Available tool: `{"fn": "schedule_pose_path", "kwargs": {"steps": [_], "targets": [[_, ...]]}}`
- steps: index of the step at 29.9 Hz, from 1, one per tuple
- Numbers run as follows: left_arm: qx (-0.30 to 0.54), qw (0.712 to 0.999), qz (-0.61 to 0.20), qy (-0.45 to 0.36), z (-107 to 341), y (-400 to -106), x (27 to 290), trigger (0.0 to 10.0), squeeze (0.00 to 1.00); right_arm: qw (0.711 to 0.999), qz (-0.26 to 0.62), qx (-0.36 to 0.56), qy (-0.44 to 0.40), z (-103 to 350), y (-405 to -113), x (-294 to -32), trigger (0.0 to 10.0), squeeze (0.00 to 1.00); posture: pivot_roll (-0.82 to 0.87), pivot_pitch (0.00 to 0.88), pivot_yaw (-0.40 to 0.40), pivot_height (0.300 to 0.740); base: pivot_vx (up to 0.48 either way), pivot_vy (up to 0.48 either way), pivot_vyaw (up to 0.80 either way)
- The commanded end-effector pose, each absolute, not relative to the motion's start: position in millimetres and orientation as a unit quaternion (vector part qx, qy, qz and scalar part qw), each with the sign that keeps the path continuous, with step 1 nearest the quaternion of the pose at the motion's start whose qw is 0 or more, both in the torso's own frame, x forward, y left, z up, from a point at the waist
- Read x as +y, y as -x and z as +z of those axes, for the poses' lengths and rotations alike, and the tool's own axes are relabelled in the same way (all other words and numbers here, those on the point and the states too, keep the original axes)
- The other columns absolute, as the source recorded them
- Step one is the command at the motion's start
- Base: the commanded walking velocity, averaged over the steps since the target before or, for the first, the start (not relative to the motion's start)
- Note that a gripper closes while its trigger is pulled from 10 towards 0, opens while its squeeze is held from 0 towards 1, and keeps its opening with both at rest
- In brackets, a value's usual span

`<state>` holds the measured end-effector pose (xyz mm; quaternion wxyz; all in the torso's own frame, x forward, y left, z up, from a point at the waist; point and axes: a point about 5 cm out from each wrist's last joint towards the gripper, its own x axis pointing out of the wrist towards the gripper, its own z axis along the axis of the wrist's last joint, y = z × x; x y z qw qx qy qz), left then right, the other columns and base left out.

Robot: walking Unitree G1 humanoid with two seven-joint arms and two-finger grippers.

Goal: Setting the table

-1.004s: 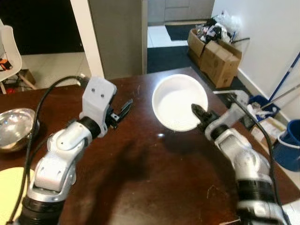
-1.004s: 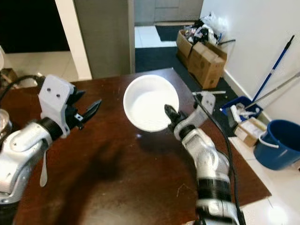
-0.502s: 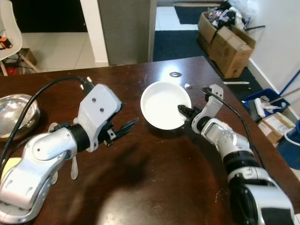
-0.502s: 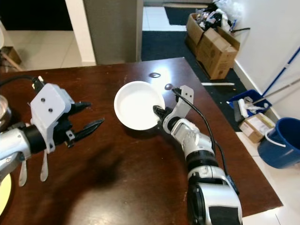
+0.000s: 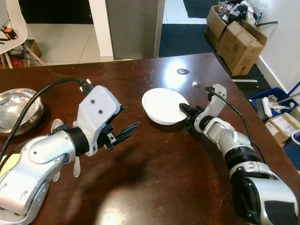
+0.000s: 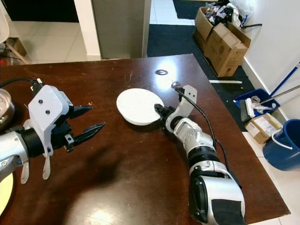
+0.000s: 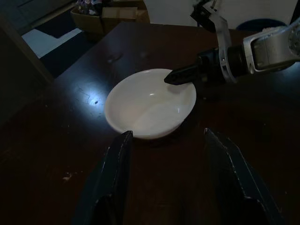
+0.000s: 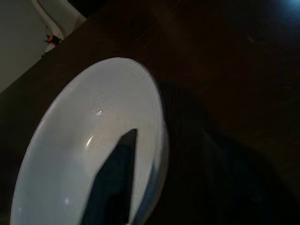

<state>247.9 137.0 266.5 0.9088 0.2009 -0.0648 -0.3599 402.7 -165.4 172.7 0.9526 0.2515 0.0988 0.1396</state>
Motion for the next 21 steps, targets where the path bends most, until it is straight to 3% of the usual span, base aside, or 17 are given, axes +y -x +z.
{"fn": "schedule_pose_path", "kwargs": {"steps": [1,5,6,8,9,15,21], "targets": [[-0.060,0.908,-0.364,-0.198,264,-247,135,10.0,0.00,0.953,0.142,0.091,-0.251,176,-404,-168,10.0,1.00,0.17,0.145,0.087,0.740,0.000,0.000,0.00],[-0.064,0.908,-0.368,-0.189,263,-249,130,10.0,0.00,0.954,0.149,0.072,-0.251,185,-405,-171,10.0,1.00,0.15,0.132,0.082,0.740,0.000,0.000,0.00],[-0.065,0.908,-0.370,-0.186,263,-250,128,10.0,0.00,0.954,0.151,0.067,-0.249,188,-405,-172,10.0,0.64,0.14,0.126,0.080,0.740,0.000,0.000,0.00],[-0.066,0.908,-0.371,-0.184,262,-250,127,10.0,0.00,0.955,0.152,0.064,-0.248,189,-405,-174,10.0,0.64,0.13,0.121,0.079,0.740,0.000,0.000,0.00],[-0.067,0.908,-0.373,-0.182,261,-251,126,10.0,0.00,0.955,0.156,0.056,-0.248,192,-404,-175,10.0,0.00,0.12,0.117,0.079,0.740,0.000,0.000,0.00],[-0.060,0.912,-0.374,-0.156,254,-253,122,10.0,0.00,0.956,0.167,0.020,-0.239,198,-388,-184,10.0,0.00,0.07,0.092,0.083,0.740,0.000,0.000,0.00],[-0.045,0.963,-0.244,-0.109,236,-270,136,10.0,0.00,0.974,0.176,-0.072,-0.122,205,-330,-177,10.0,0.00,0.01,0.070,0.089,0.740,0.000,0.000,0.00]]}}
